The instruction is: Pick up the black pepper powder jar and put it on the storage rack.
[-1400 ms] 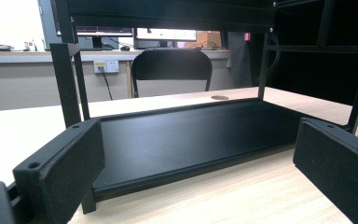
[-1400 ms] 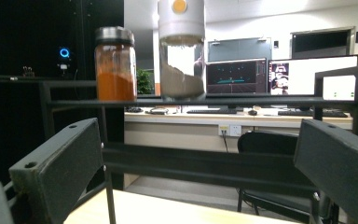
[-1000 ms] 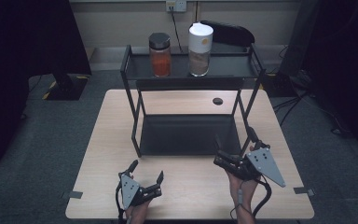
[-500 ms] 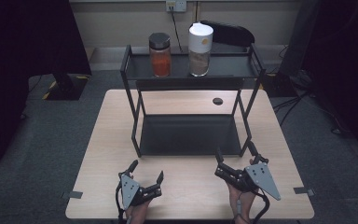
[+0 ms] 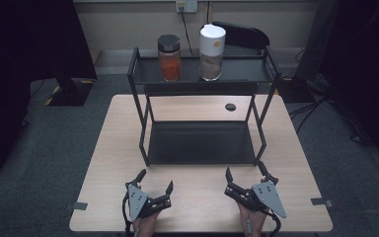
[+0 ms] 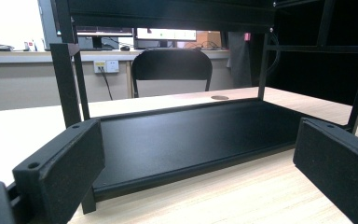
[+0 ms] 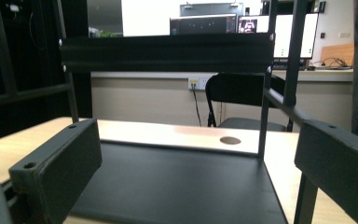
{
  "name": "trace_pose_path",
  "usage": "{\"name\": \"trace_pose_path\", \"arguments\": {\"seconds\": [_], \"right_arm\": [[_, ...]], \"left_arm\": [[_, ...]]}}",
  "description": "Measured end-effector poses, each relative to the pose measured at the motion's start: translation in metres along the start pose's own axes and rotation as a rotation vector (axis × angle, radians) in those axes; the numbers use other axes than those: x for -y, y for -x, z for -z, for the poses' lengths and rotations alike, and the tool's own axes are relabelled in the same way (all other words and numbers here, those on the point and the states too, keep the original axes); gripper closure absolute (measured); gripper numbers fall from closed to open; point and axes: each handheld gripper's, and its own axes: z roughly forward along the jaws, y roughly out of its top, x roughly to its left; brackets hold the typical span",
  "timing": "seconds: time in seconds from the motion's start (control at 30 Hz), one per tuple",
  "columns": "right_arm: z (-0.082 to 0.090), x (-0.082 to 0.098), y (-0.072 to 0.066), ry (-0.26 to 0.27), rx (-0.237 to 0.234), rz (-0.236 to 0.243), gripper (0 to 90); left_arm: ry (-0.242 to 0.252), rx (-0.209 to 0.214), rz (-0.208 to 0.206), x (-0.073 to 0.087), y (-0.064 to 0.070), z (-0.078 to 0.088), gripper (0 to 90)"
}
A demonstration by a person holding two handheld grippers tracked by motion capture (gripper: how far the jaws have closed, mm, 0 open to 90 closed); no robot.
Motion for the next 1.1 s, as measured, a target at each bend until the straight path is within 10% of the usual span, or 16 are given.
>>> {"name": "trace_pose_path", "arguments": {"seconds": [1.1], "right_arm": [[0.008, 0.036, -0.005, -0.069, 0.048, -0.015, 0.0]], "left_arm": [[0.0, 0.0, 0.0, 0.0, 0.0, 0.0, 1.4]]}}
